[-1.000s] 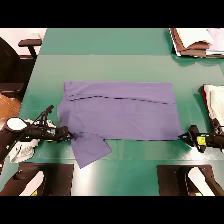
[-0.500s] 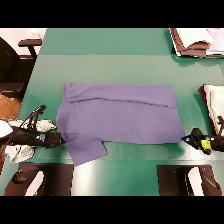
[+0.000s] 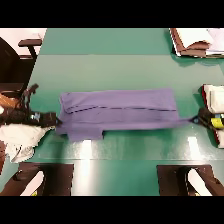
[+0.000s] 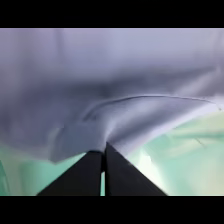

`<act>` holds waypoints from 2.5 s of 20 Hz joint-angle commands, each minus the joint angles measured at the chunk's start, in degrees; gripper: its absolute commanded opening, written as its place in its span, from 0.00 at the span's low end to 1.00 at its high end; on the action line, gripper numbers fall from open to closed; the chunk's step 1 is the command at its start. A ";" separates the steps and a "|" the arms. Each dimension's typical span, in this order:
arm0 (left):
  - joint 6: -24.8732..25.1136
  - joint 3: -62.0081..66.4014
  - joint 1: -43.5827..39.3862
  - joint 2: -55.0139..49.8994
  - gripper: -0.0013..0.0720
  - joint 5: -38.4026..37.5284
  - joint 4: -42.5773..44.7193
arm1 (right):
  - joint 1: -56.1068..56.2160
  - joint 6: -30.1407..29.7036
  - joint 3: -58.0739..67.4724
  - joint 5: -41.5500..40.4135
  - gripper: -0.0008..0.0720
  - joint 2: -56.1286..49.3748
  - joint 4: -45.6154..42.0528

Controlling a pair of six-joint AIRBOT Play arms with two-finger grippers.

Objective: Fold the shirts.

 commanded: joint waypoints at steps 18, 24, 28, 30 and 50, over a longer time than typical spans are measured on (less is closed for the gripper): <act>6.51 27.96 0.00 -38.07 0.84 12.83 -4.76 | 8.35 -7.61 37.62 -0.85 0.54 -41.70 0.31; 6.69 27.96 -0.48 -38.07 0.08 12.57 -11.02 | -1.75 -12.85 26.75 0.20 0.84 -42.29 3.26; 6.56 27.96 -6.54 -38.10 0.05 16.57 -11.52 | -5.03 -19.96 22.82 0.46 0.82 -47.52 13.90; 5.60 27.96 -11.32 -38.25 0.05 20.44 -11.52 | -3.50 -21.97 22.86 0.39 0.82 -49.77 15.72; 2.43 37.99 -34.14 -56.94 0.05 27.71 -11.17 | 18.60 -21.11 49.48 4.28 0.04 -34.42 28.72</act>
